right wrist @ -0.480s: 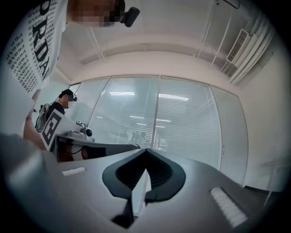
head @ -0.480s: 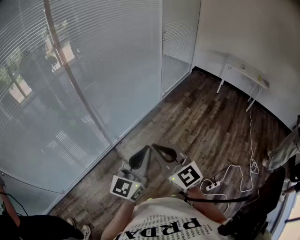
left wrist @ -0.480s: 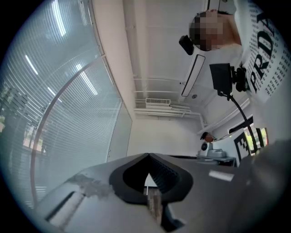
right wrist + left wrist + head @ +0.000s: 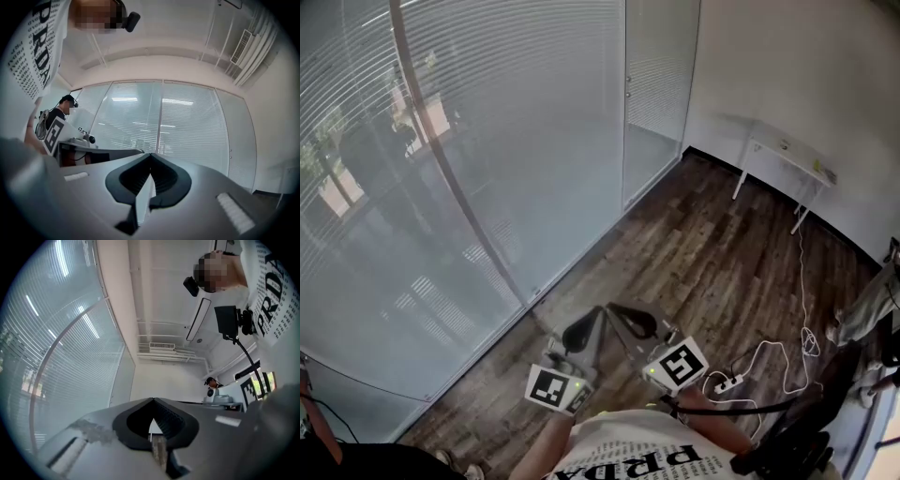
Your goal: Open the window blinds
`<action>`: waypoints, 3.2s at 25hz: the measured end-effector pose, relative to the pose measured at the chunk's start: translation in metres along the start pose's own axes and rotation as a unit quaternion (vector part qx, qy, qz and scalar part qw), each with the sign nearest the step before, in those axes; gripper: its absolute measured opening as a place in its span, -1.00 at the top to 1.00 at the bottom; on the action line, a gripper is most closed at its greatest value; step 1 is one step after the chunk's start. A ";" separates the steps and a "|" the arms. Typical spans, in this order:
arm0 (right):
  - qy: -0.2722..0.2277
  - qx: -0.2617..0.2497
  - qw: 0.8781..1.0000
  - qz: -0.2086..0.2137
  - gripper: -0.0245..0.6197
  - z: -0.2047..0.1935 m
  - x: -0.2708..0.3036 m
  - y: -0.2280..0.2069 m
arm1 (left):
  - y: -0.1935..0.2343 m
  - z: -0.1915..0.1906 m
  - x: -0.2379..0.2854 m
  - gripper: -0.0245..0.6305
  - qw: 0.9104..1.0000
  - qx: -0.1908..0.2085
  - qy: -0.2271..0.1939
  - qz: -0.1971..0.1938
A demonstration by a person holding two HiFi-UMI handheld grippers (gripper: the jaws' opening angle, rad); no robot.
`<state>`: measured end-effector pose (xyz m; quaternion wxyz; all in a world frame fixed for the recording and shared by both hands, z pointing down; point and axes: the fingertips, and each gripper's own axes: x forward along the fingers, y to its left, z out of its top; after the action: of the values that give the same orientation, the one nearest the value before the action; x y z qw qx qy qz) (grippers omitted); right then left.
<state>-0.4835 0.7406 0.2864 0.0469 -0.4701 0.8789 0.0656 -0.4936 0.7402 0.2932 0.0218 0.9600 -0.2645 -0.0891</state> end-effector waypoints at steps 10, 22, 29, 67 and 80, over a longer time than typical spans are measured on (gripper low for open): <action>0.035 -0.059 0.998 0.010 0.90 -0.016 -0.003 0.008 | -0.002 -0.012 -0.006 0.95 1.000 0.027 0.003 -0.005; 0.081 -0.064 0.995 0.001 0.90 -0.019 0.002 0.019 | 0.004 -0.011 -0.016 0.95 0.999 0.009 0.027 -0.024; 0.096 -0.055 0.994 0.012 0.90 -0.041 0.012 0.005 | 0.021 -0.031 -0.004 0.95 0.999 0.005 0.044 -0.010; 0.114 -0.041 0.992 0.020 0.90 -0.122 0.020 -0.288 | 0.064 -0.131 0.287 0.95 0.995 0.034 0.086 -0.032; 0.107 -0.020 0.994 -0.002 0.90 -0.124 0.072 -0.379 | 0.117 -0.134 0.375 0.95 0.994 0.025 0.082 -0.068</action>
<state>-0.2101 0.4533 0.3716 -0.0570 -0.4774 0.8762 0.0326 -0.2120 0.4469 0.3753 0.0132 0.9801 -0.1980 -0.0048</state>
